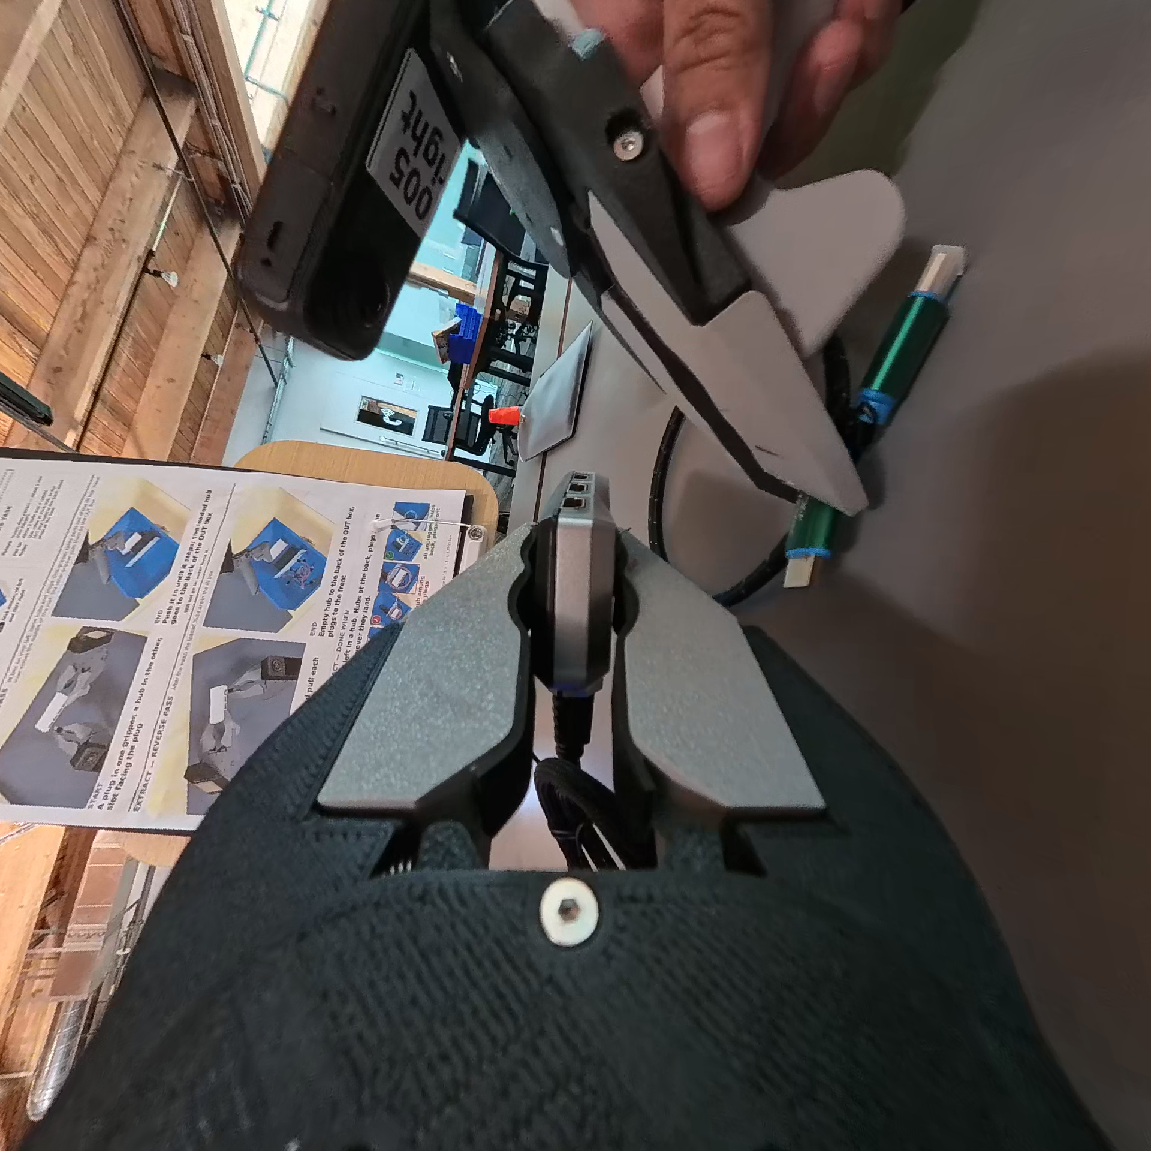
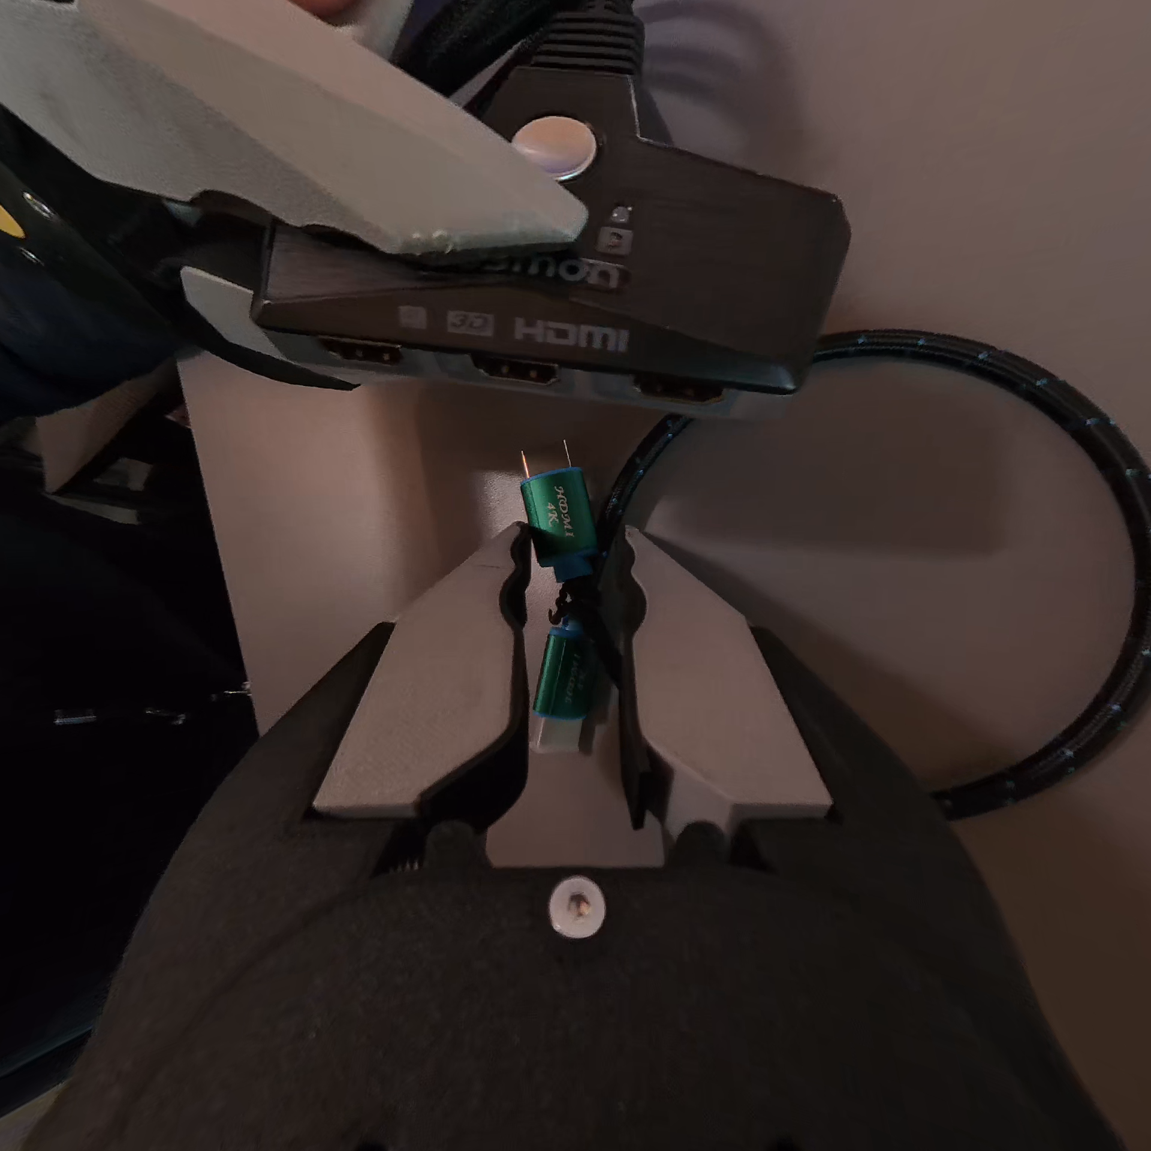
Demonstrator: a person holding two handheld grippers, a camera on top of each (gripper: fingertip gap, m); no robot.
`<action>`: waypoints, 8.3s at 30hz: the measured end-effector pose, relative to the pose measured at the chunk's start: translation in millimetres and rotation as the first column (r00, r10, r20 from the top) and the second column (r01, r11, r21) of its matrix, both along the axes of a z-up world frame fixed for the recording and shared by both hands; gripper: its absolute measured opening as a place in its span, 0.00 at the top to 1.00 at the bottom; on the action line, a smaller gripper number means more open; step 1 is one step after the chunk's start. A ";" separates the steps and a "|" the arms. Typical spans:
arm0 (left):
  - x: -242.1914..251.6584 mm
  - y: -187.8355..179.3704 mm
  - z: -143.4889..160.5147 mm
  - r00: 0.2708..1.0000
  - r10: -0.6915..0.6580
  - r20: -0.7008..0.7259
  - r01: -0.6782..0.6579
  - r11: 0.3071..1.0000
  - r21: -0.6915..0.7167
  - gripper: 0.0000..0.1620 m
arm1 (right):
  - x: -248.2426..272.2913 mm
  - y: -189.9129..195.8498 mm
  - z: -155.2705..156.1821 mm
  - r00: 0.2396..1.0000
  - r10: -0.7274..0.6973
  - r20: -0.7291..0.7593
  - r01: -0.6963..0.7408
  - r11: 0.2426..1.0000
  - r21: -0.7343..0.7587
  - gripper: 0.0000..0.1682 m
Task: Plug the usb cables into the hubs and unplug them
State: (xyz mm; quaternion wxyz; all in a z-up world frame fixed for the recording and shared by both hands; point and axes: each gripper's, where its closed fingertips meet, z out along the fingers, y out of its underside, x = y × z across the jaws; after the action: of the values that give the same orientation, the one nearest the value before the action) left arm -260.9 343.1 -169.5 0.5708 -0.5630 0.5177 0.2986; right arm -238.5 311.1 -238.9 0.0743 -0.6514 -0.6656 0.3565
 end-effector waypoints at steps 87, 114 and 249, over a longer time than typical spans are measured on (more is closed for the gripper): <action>19.9 16.0 -29.0 0.875 0.098 -0.475 0.019 0.972 0.235 0.89 | 28.9 12.7 17.7 0.983 -0.017 0.183 -0.043 0.947 0.319 0.90; 5.6 22.4 -39.4 0.899 0.133 -0.416 -0.087 0.988 0.127 0.89 | 16.7 14.2 25.3 0.989 -0.012 0.149 -0.028 0.963 0.269 0.90; -4.7 34.9 -43.8 0.859 0.266 -0.438 -0.234 0.964 0.127 0.89 | 8.9 29.0 5.7 0.900 -0.042 0.433 -0.039 0.984 0.176 0.90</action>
State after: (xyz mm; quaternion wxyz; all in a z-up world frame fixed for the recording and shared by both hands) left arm -265.6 378.0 -213.3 0.4107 -0.5206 0.5478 0.5101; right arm -229.6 340.1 -233.1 -0.0173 -0.7056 -0.6944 0.1402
